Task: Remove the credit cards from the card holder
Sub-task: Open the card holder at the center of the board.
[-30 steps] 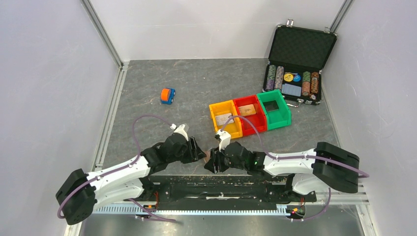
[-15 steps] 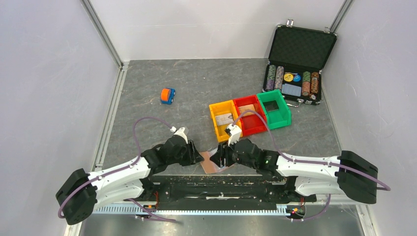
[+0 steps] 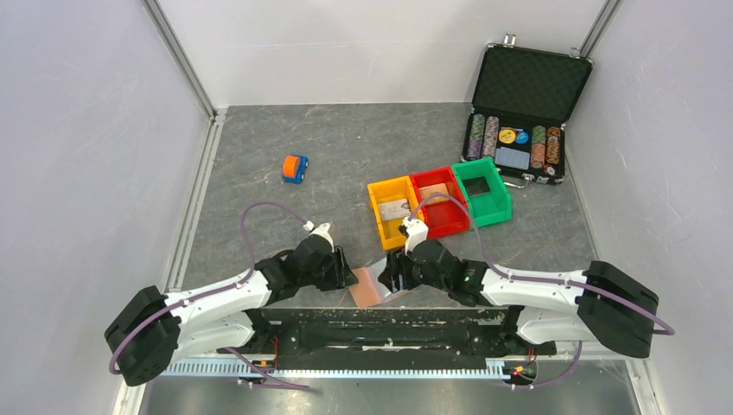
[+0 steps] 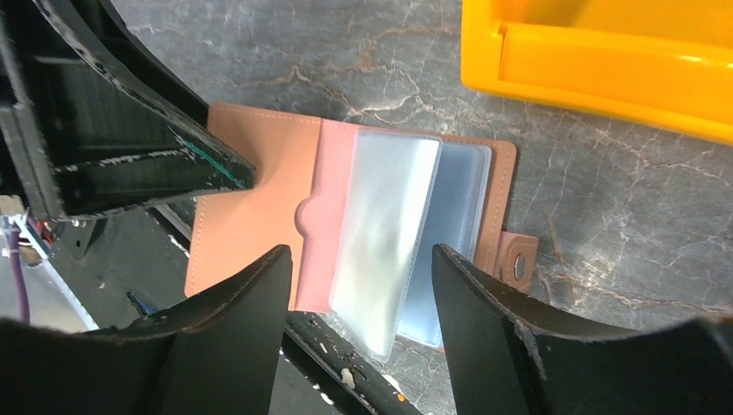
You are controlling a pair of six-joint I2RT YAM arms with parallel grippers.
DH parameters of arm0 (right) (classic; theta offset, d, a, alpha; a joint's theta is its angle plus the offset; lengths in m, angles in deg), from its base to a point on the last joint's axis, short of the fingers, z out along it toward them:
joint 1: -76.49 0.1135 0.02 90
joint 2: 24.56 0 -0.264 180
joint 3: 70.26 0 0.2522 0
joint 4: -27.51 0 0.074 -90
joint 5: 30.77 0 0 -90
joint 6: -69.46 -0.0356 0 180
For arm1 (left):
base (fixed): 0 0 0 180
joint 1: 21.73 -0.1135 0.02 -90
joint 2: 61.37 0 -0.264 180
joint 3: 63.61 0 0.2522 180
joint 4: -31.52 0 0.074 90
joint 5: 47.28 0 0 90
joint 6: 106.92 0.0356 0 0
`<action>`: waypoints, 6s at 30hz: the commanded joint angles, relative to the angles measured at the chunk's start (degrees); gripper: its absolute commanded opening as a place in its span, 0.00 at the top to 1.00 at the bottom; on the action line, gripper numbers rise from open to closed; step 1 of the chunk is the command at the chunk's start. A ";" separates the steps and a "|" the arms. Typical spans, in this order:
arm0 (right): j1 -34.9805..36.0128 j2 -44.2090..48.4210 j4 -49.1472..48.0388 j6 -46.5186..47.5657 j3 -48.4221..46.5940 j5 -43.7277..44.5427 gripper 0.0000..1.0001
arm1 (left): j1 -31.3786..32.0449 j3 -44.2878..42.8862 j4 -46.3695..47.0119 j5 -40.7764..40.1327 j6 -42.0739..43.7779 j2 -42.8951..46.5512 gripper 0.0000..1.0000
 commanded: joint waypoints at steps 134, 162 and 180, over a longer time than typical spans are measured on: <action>5.74 -13.70 -13.00 -2.56 -4.77 -11.31 0.51 | -15.22 0.15 5.87 20.74 2.23 0.88 0.18; 4.98 -5.38 -8.26 -2.11 -2.35 -7.52 0.45 | -15.09 4.70 15.36 24.85 2.21 -7.22 0.88; -2.34 7.31 3.83 -2.44 5.12 -0.75 0.49 | -15.00 4.50 23.21 24.55 -1.13 -12.06 0.98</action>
